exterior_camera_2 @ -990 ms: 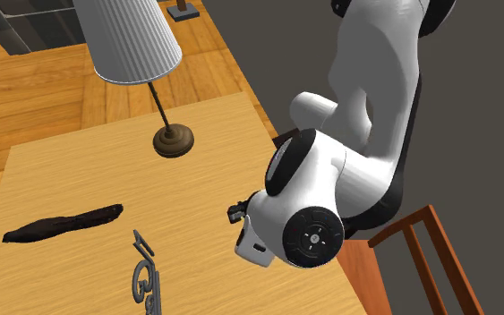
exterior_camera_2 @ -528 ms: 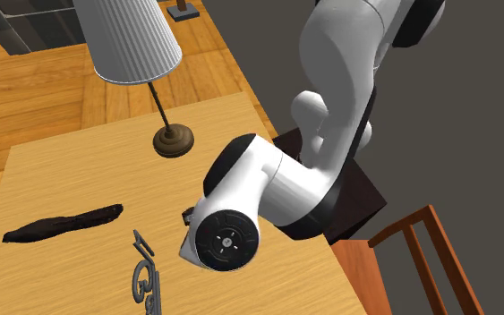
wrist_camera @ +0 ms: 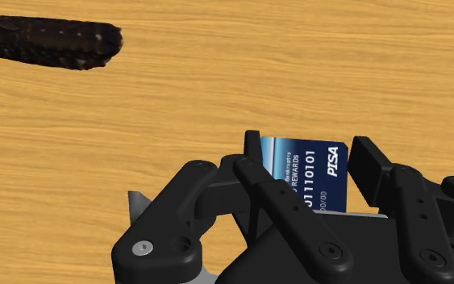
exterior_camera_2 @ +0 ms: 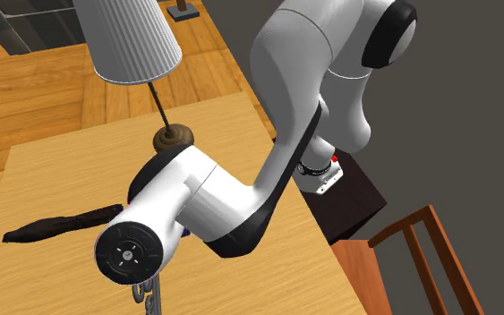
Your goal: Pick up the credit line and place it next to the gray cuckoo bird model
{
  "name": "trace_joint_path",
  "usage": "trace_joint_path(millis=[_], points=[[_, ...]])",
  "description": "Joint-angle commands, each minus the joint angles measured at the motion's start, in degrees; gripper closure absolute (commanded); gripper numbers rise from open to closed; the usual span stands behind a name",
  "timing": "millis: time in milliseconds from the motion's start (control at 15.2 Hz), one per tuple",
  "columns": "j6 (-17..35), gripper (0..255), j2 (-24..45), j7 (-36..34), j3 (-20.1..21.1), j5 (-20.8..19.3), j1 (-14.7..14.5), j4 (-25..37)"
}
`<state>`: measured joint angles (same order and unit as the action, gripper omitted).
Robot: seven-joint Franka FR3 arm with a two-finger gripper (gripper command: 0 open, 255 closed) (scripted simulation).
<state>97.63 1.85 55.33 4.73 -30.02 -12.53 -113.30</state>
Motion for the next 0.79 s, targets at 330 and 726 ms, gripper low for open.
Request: trace_joint_path(millis=[330,726], points=[[-0.5,255,12.9,6.1,-2.7,-1.8,2.8,16.4],[-2.1,255,23.7,10.9,-4.2,-2.1,4.5,31.1]])
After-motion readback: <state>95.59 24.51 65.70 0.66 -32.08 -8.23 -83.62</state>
